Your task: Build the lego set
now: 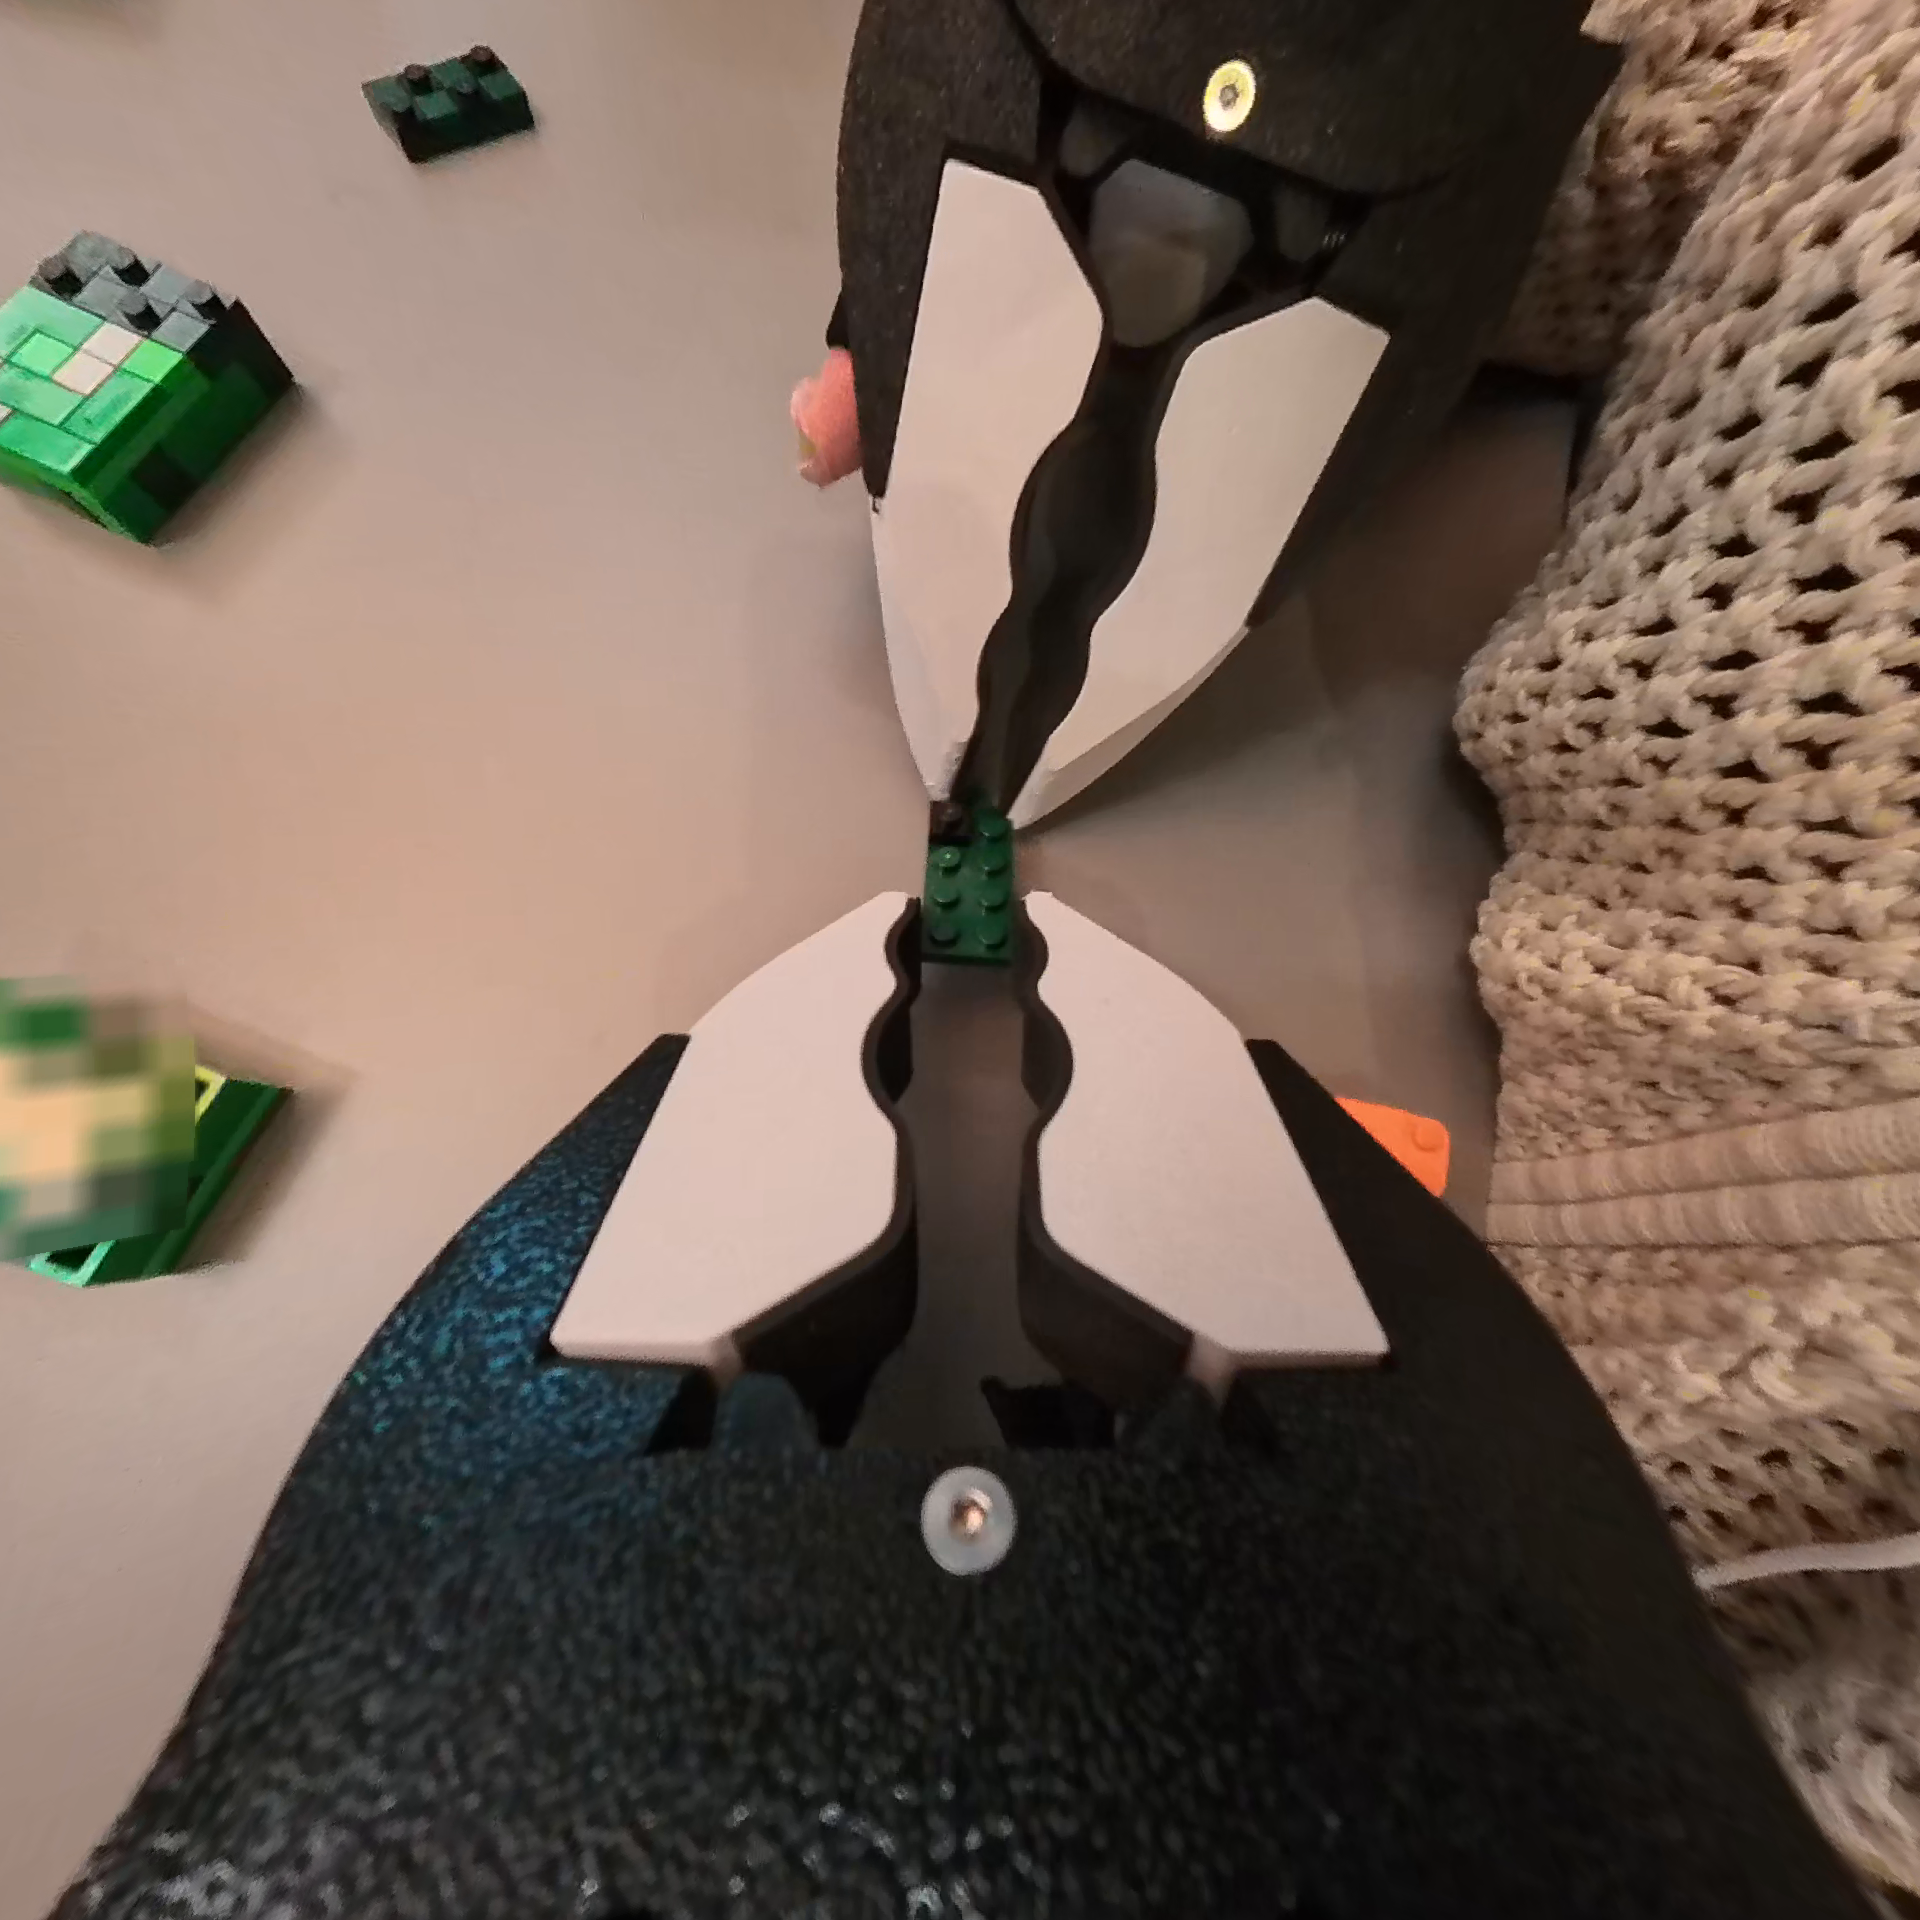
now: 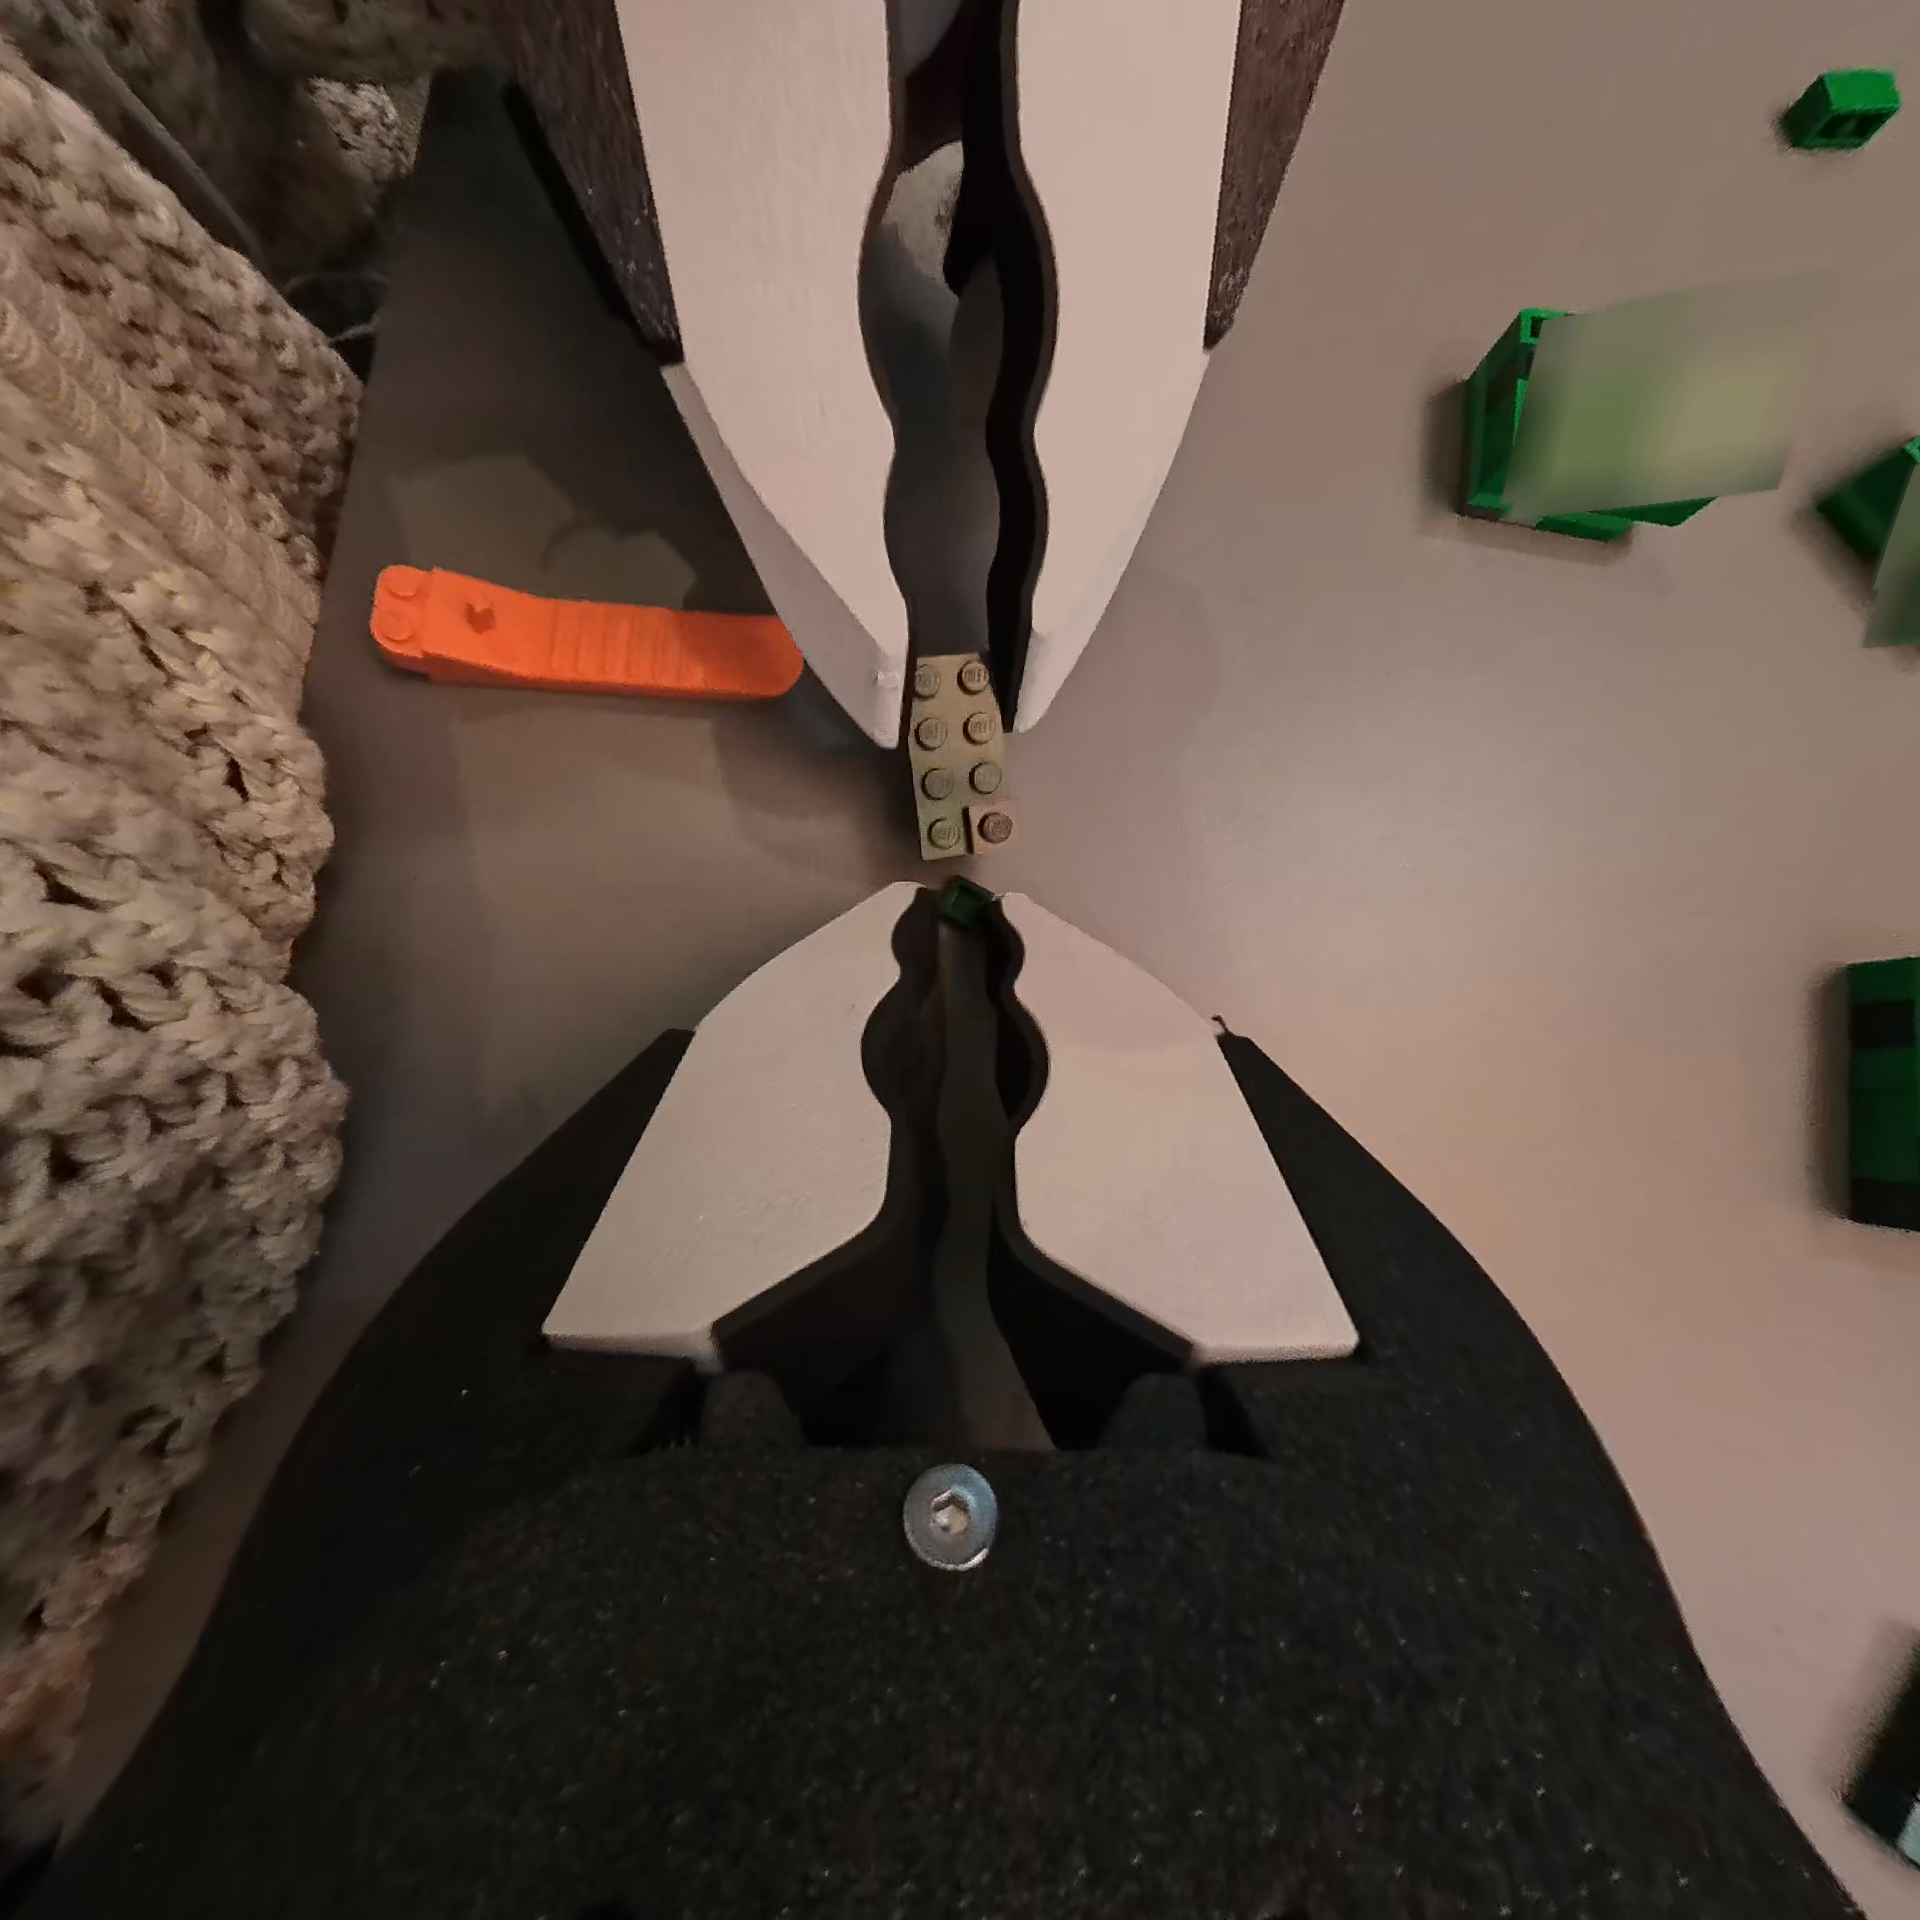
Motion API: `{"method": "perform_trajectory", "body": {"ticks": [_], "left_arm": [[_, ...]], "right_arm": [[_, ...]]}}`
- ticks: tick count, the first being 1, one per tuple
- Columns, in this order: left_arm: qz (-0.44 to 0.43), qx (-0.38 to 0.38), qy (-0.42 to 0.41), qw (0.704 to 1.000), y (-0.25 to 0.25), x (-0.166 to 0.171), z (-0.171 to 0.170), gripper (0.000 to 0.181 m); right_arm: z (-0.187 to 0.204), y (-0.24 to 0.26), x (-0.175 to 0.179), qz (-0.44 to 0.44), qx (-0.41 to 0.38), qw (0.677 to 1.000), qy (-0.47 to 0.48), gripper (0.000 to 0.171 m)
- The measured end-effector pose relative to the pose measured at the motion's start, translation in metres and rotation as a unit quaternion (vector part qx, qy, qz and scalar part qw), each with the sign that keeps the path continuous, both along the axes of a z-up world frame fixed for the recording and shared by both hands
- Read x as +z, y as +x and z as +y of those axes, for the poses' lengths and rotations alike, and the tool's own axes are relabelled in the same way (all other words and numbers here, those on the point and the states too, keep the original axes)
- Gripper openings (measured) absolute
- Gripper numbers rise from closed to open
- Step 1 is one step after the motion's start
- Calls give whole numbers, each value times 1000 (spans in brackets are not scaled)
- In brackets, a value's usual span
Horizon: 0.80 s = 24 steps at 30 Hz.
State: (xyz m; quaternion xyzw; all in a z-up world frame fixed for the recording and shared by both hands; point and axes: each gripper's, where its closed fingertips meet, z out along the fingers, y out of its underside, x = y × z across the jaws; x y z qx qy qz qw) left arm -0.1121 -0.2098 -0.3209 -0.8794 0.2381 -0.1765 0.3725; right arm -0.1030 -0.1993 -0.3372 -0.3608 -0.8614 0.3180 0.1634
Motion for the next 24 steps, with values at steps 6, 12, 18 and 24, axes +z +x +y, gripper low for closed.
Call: {"method": "perform_trajectory", "body": {"ticks": [6, 12, 18, 24], "left_arm": [[2, 5, 0, 1000, 0, -1, 2, 15], [1, 7, 1, 1000, 0, -1, 4, 15], [-3, 3, 0, 1000, 3, -2, 5, 15], [-1, 4, -3, 1000, 2, -4, 5, 16]], "right_arm": [[1, 2, 1, -1, 2, 1000, 11, 8], [-3, 3, 8, 6, 5, 1000, -2, 8], [-2, 2, 13, 11, 4, 1000, -8, 7], [4, 4, 11, -3, 8, 1000, 15, 7]]}}
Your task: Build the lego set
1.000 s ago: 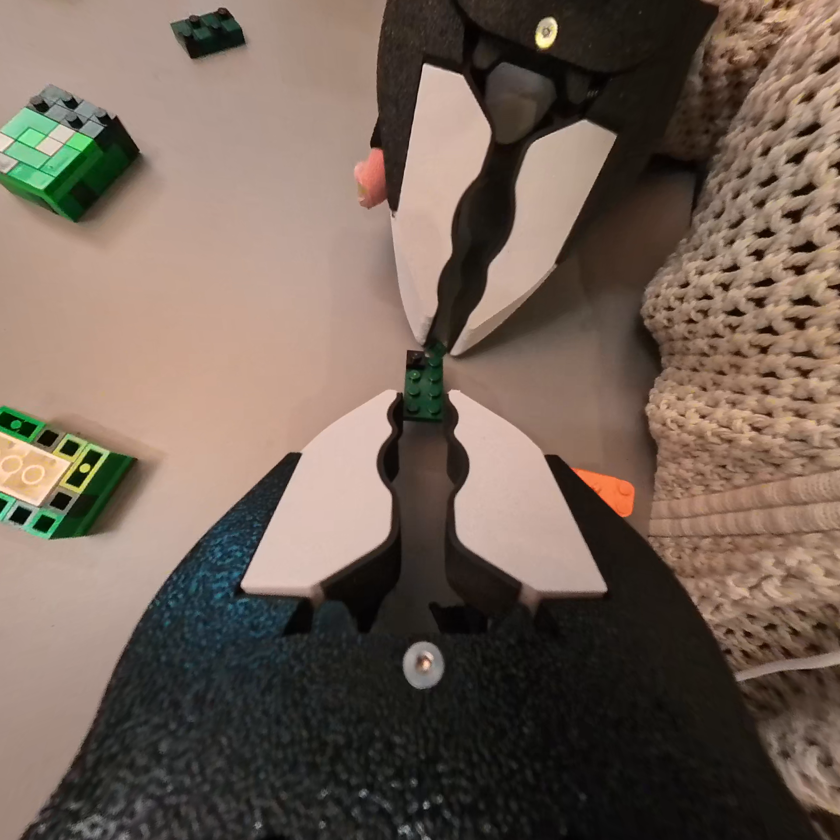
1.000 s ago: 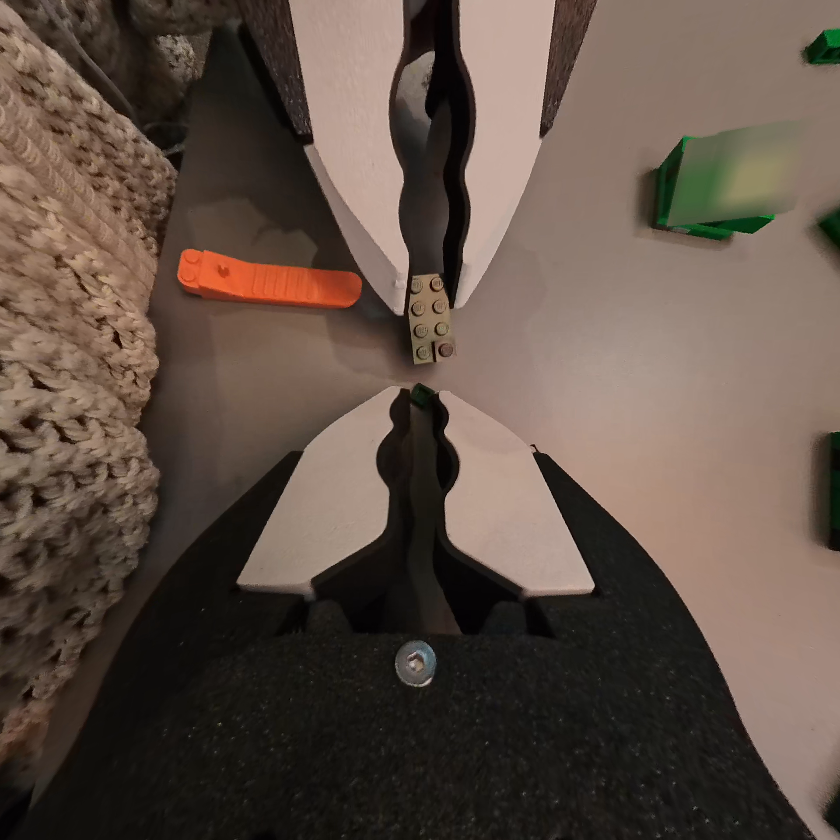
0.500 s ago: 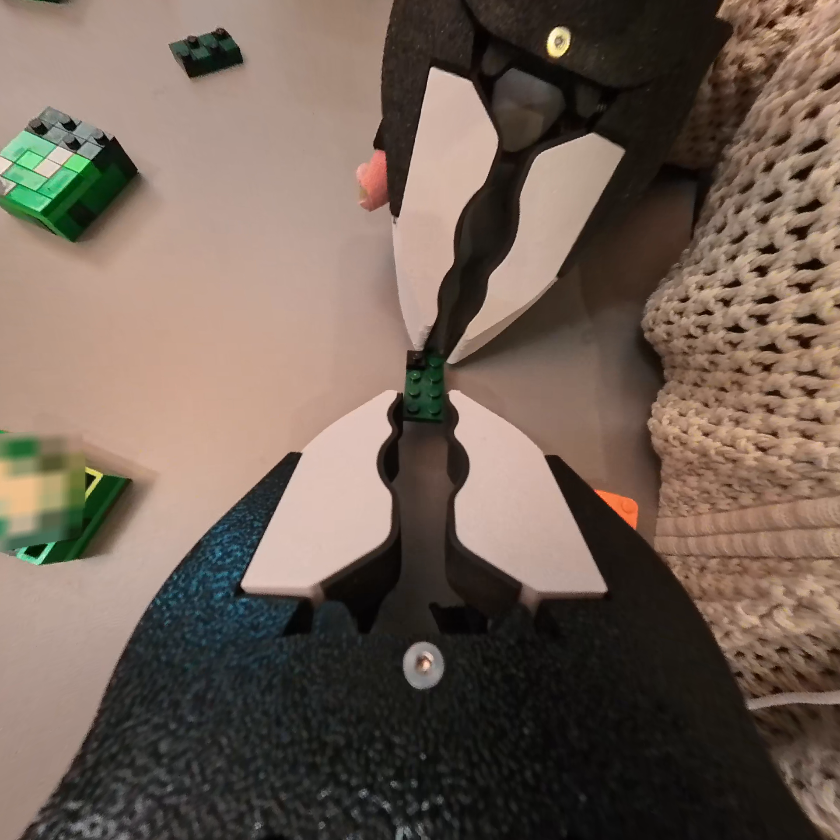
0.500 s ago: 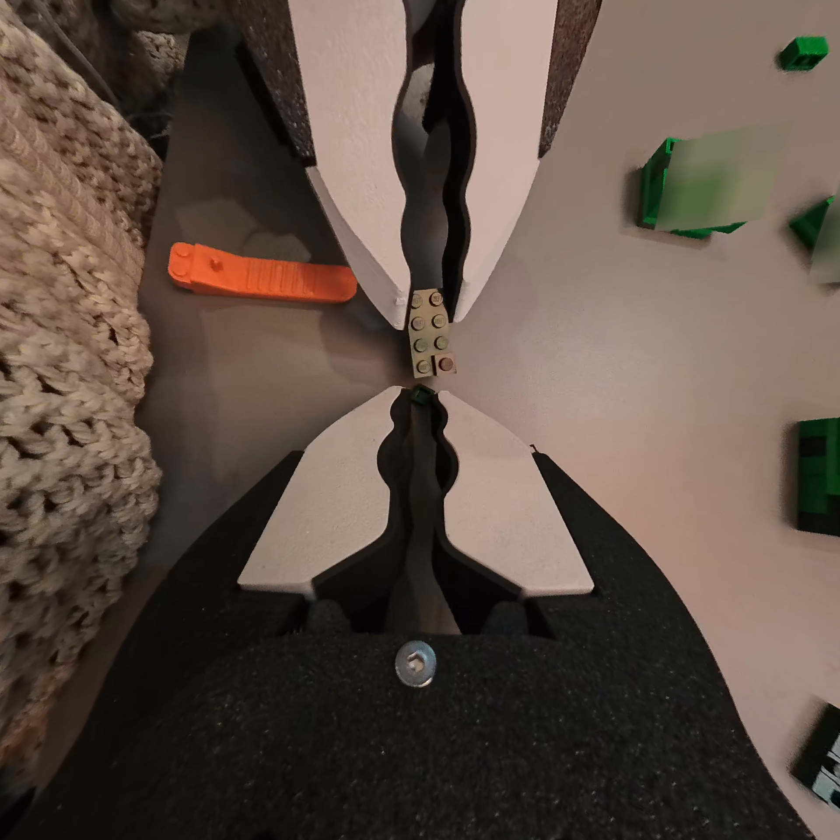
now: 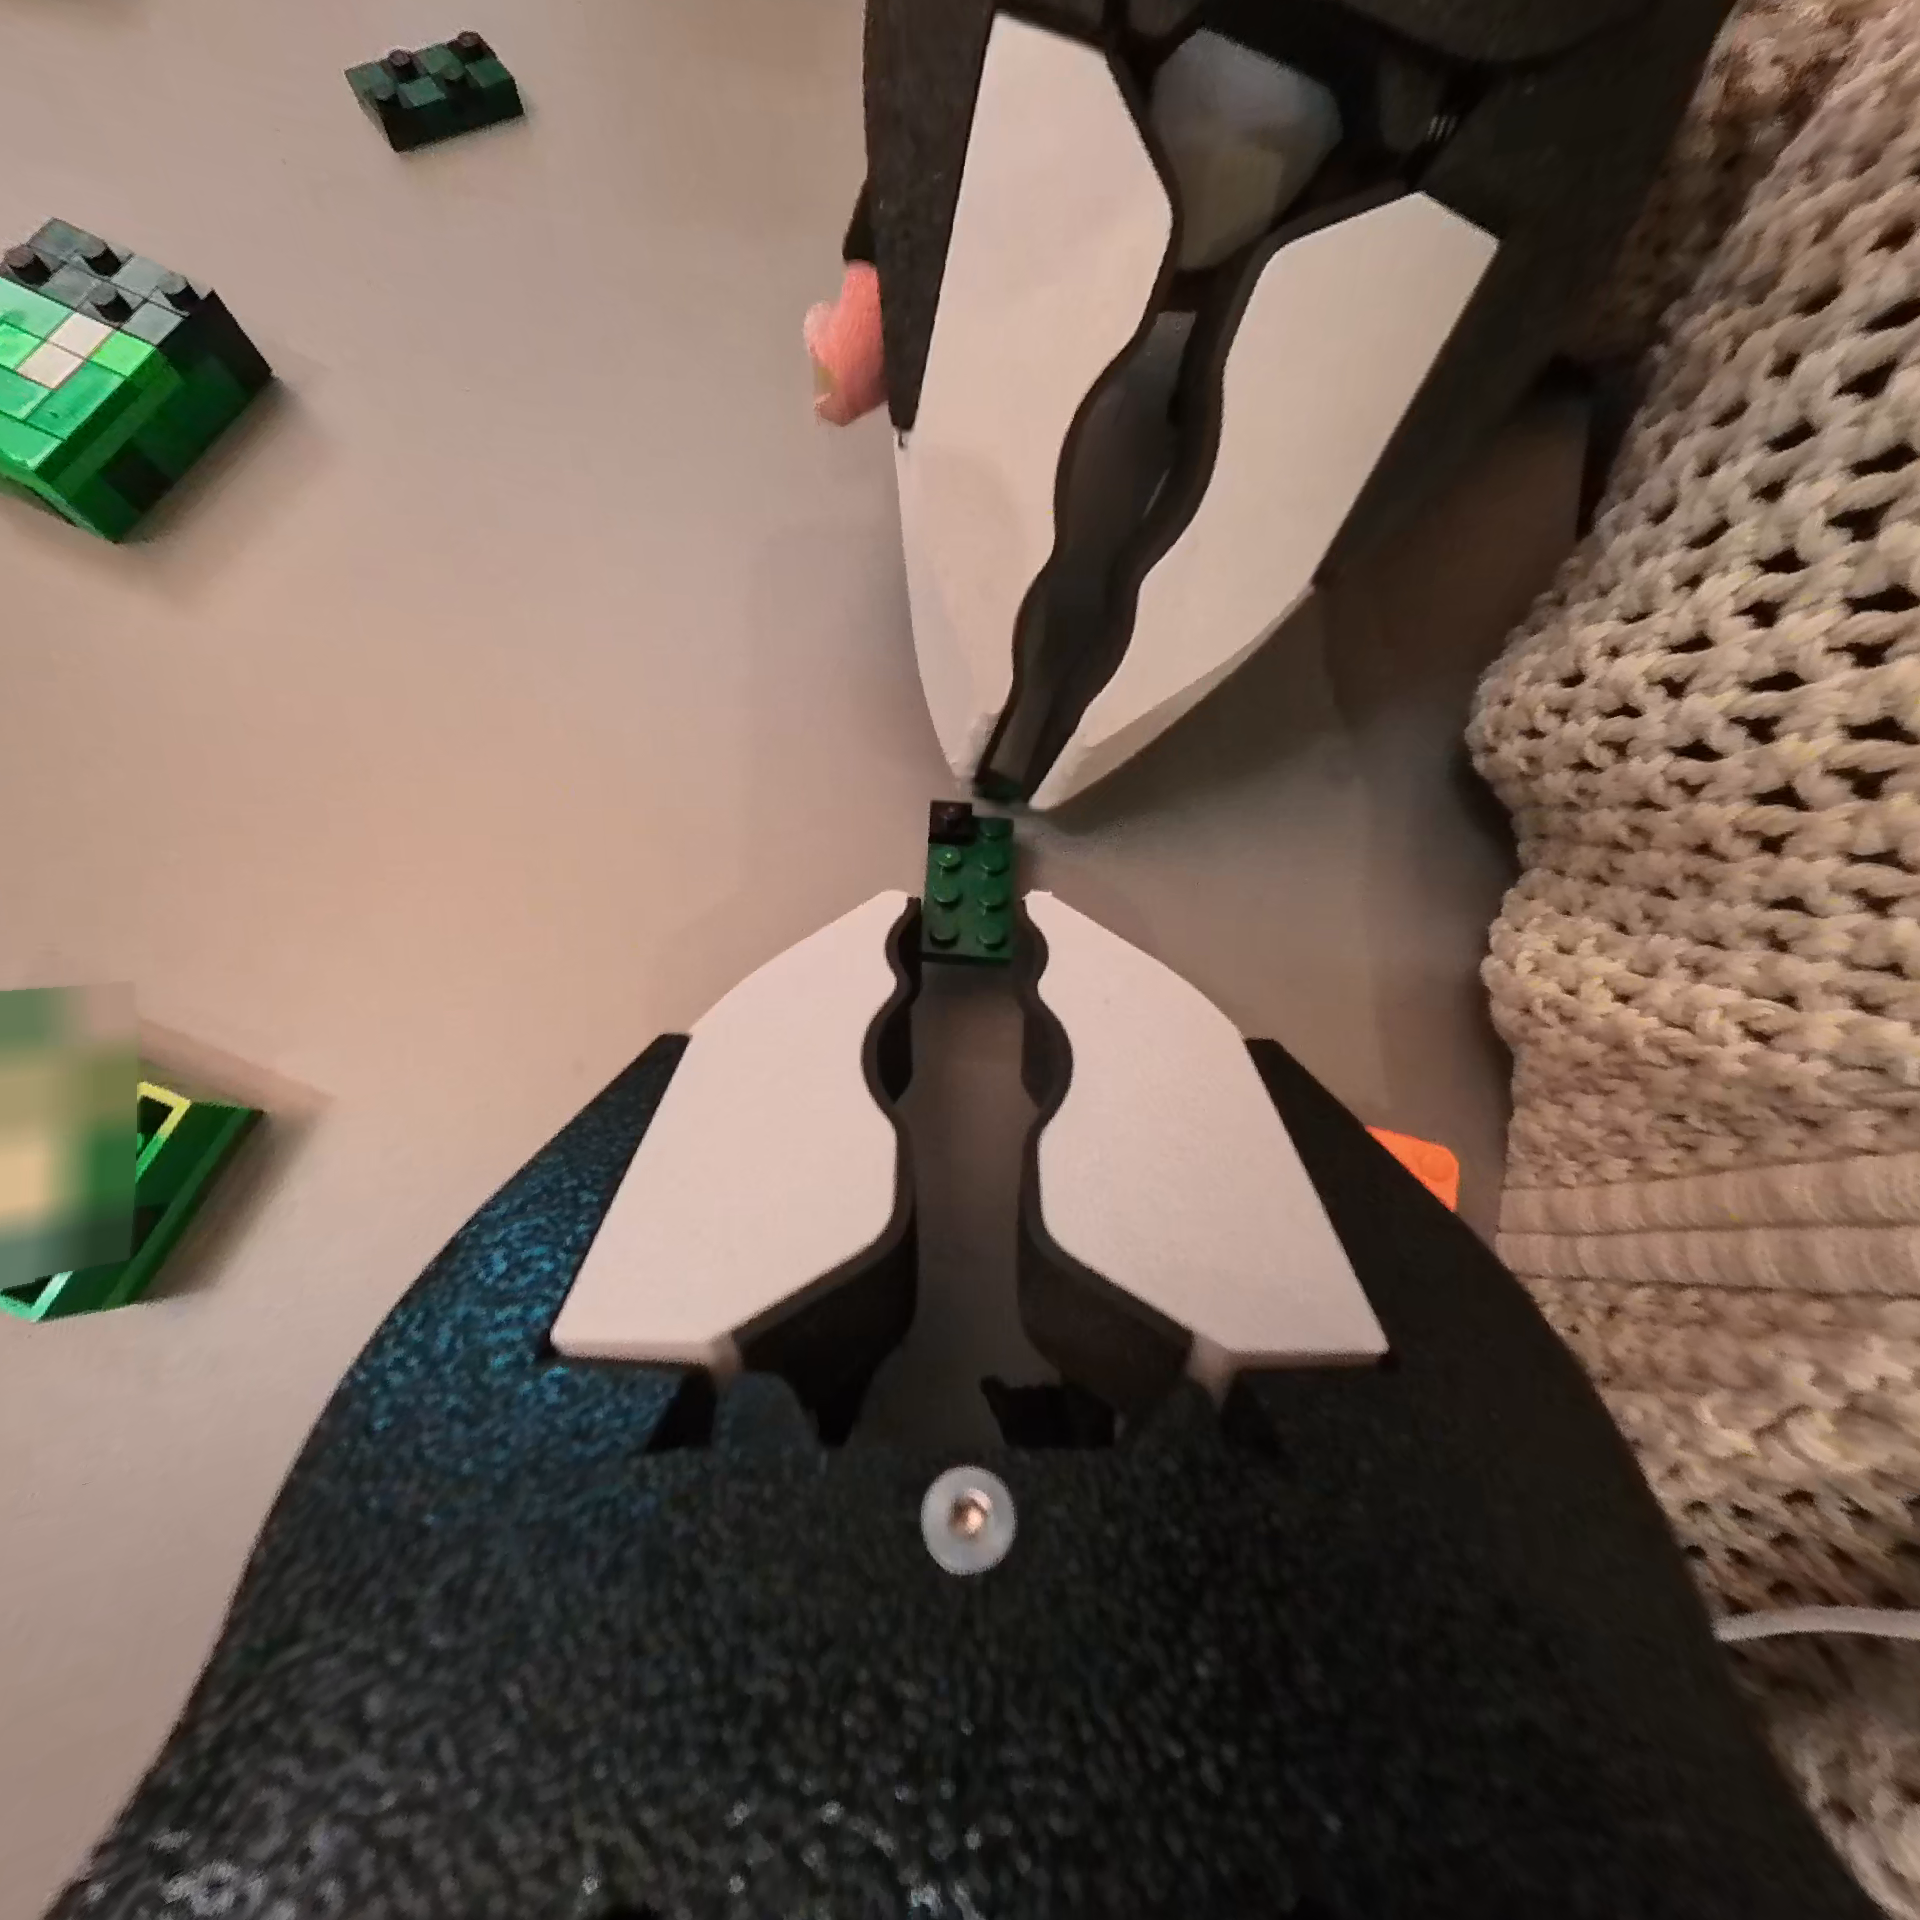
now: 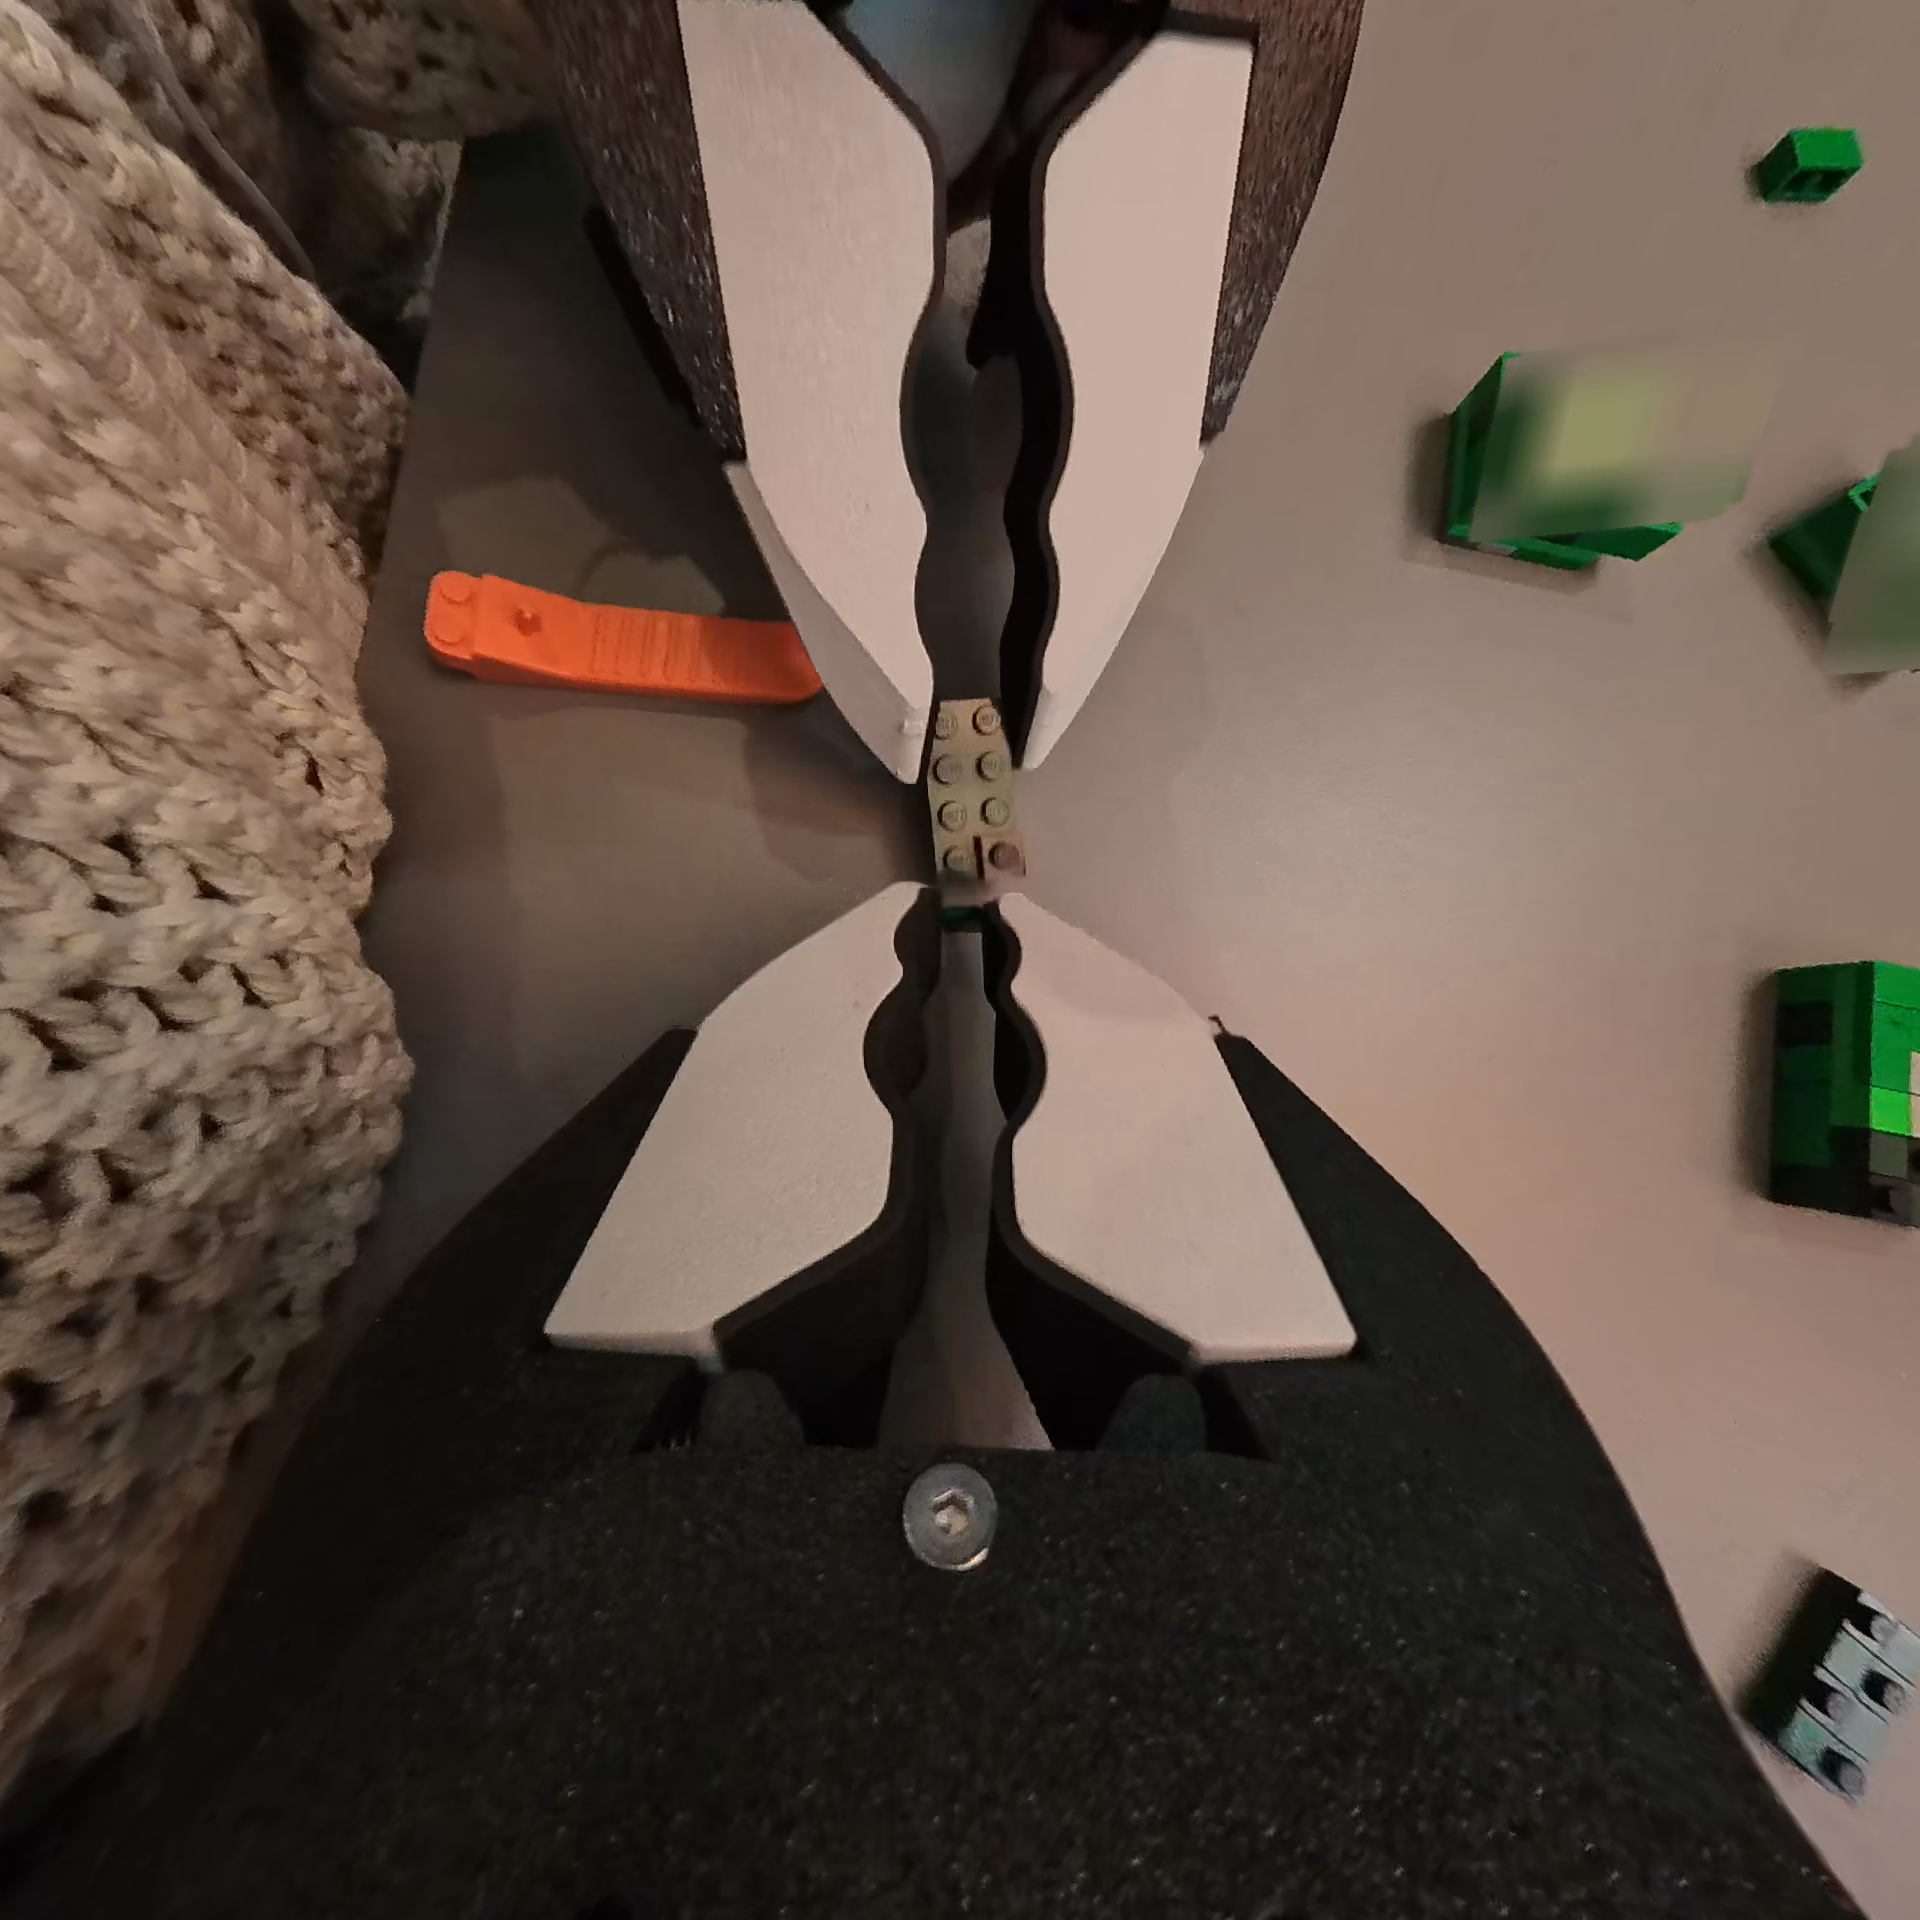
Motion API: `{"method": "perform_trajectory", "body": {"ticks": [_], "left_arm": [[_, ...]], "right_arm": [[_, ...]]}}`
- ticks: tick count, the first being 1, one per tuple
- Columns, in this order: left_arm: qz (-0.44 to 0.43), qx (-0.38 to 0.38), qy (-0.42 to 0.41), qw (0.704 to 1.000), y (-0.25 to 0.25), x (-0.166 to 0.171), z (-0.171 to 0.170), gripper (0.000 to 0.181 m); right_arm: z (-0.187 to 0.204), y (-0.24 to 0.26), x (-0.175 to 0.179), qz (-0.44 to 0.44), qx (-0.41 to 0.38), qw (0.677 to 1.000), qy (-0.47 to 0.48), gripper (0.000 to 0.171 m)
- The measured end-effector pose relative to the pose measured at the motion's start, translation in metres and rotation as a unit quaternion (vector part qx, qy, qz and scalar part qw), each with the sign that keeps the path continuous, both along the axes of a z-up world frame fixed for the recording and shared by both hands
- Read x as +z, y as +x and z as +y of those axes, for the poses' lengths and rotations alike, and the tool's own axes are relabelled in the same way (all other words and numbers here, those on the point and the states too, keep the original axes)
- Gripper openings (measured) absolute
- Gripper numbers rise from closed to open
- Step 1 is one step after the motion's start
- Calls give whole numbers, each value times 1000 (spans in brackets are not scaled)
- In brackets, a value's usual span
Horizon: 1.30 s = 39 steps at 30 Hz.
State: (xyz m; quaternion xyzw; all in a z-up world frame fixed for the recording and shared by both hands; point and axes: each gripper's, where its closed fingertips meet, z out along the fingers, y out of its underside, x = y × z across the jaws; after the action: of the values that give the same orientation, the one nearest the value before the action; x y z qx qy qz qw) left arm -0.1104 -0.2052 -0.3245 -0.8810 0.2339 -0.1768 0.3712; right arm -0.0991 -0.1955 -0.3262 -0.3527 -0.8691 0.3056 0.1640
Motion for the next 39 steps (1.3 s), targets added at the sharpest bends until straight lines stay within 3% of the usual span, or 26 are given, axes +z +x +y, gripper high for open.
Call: {"method": "perform_trajectory", "body": {"ticks": [12, 15, 19, 21, 27, 39], "left_arm": [[2, 23, 8, 1000, -11, 4, -5, 15], [-1, 22, 8, 1000, -11, 4, -6, 15], [-15, 16, 11, 1000, -9, 4, -7, 15], [-18, 14, 12, 1000, -8, 4, -6, 15], [-31, 1, 7, 999, -5, 4, -10, 15], [-41, -17, 4, 999, 2, 5, -16, 16]], "right_arm": [[0, -4, -13, -55, 32, 997, 40, 9], [3, -2, -8, -46, 26, 999, -1, 17], [7, -1, 3, -12, 21, 991, -129, 18], [8, 3, 2, -18, 28, 989, -147, 18], [7, 6, -4, 16, 86, 991, -103, 13], [6, 3, -13, -17, 178, 983, -38, 11]]}}
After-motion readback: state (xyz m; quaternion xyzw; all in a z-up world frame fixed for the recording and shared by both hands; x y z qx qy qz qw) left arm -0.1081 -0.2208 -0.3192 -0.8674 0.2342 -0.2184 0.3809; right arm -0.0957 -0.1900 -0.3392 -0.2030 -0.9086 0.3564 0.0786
